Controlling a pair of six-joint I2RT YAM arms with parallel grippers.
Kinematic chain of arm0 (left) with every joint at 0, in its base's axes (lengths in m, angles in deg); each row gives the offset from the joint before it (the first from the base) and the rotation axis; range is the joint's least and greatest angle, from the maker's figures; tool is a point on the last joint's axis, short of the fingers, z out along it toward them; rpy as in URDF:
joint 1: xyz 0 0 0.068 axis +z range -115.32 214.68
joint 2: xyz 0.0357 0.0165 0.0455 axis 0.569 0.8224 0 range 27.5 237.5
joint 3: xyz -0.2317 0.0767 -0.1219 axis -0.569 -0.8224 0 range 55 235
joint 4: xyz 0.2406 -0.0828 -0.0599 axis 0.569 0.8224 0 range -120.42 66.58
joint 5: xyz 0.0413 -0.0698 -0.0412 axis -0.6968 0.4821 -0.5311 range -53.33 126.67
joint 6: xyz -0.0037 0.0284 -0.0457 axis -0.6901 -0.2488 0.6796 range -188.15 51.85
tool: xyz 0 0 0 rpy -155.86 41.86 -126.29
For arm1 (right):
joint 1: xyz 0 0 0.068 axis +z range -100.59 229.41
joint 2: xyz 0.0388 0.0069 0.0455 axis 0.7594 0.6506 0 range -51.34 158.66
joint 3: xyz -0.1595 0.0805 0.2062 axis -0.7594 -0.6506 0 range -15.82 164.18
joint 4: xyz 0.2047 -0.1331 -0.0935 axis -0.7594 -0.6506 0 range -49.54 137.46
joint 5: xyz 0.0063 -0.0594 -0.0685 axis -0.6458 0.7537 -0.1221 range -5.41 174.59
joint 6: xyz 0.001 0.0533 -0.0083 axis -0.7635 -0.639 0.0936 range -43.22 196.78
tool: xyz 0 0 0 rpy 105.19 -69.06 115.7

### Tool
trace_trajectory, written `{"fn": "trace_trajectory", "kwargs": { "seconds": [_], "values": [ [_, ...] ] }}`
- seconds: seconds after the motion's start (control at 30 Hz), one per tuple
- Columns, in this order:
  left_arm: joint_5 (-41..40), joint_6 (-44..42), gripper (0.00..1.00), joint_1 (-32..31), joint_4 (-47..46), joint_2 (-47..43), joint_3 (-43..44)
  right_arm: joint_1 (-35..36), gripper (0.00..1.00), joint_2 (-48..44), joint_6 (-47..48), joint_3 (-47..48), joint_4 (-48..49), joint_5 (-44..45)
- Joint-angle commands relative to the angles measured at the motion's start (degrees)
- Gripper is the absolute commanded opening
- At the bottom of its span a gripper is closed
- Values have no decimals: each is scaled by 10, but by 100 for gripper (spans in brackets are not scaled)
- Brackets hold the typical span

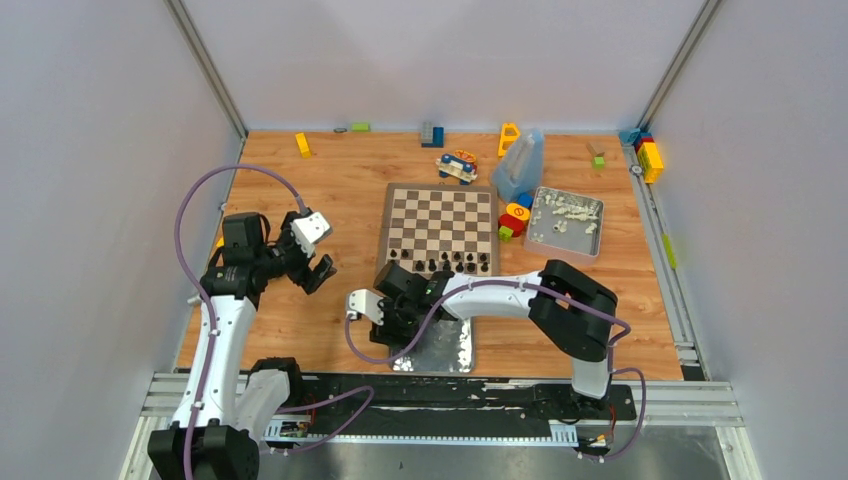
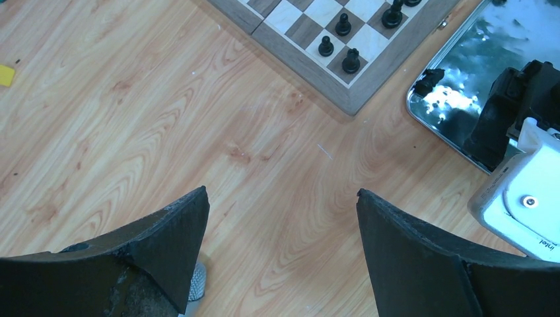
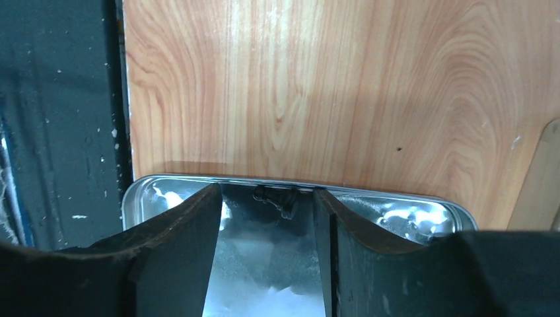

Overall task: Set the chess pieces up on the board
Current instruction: Pick up the chess piece from the storage box.

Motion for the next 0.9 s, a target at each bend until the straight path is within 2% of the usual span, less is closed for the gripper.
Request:
{"fn": "trace_trajectory", "kwargs": {
  "seconds": [0.0, 0.13, 0.37, 0.5, 0.67, 0.87],
  "values": [
    [-5, -2, 90, -1, 7, -9, 2, 10, 52, 8, 8, -8, 47, 39],
    [-4, -2, 91, -1, 7, -7, 4, 13, 45, 10, 2, -8, 49, 47],
    [1, -21, 91, -1, 16, -5, 3, 11, 22, -4, -11, -9, 36, 51],
    [8, -33, 91, -1, 21, 0, 5, 5, 14, -13, -20, -3, 23, 40],
    [14, -54, 91, 0, 36, 10, 10, -10, 8, -26, -32, 0, 7, 19],
    [29, -77, 90, -1, 42, 16, 8, -49, 7, -49, -57, -3, -18, -28]
  ]
}}
